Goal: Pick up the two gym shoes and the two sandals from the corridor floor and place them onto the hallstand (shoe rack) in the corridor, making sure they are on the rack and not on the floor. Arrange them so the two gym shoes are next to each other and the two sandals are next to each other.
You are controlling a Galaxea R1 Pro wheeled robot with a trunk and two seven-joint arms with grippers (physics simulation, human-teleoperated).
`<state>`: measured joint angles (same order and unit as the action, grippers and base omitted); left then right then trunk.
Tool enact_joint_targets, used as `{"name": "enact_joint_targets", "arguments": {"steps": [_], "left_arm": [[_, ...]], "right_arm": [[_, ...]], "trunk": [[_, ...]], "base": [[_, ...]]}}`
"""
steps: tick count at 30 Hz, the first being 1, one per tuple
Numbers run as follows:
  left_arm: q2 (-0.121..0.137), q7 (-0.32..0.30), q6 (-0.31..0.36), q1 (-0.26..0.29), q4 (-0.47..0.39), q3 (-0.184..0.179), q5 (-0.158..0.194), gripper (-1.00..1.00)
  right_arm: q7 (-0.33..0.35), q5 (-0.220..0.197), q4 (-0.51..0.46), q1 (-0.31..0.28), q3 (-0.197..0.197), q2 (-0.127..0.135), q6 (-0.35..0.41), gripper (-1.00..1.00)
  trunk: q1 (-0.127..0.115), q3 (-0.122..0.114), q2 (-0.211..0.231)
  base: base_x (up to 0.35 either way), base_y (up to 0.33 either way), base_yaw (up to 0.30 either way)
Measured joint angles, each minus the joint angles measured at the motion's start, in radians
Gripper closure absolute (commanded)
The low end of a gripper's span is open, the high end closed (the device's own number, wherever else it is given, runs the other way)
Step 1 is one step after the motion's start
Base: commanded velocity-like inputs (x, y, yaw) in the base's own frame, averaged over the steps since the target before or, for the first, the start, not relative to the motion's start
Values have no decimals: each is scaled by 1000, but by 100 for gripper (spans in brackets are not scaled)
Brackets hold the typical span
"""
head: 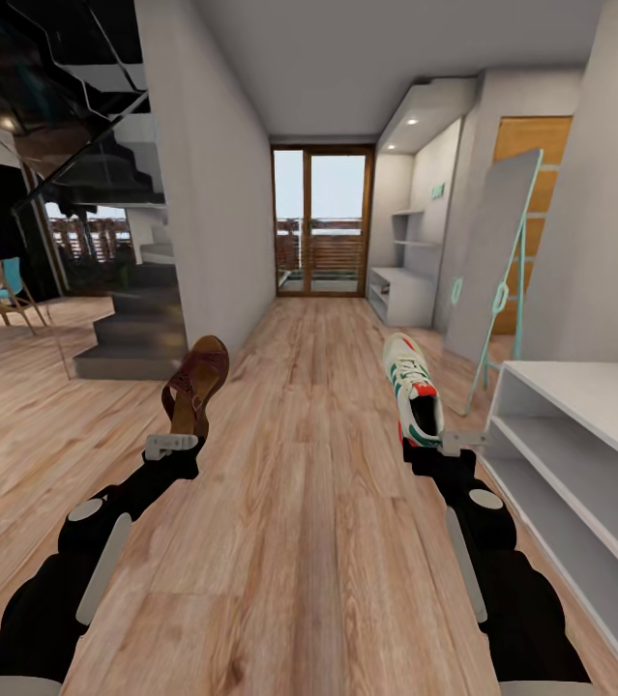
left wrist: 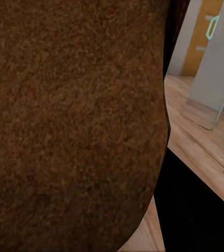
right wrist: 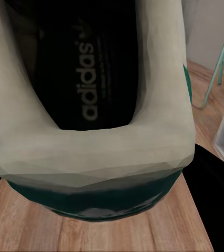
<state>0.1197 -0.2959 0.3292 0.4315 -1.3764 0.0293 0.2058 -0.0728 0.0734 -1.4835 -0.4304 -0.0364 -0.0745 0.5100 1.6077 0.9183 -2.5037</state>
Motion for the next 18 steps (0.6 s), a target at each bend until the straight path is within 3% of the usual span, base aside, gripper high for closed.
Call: {"name": "enact_joint_targets", "arguments": {"steps": [18], "left_arm": [[0, 0, 0, -1, 0, 0, 0, 100]], "right_arm": [[0, 0, 0, 0, 0, 0, 0, 100]], "trunk": [[0, 0, 0]], "base": [[344, 0, 0]]}}
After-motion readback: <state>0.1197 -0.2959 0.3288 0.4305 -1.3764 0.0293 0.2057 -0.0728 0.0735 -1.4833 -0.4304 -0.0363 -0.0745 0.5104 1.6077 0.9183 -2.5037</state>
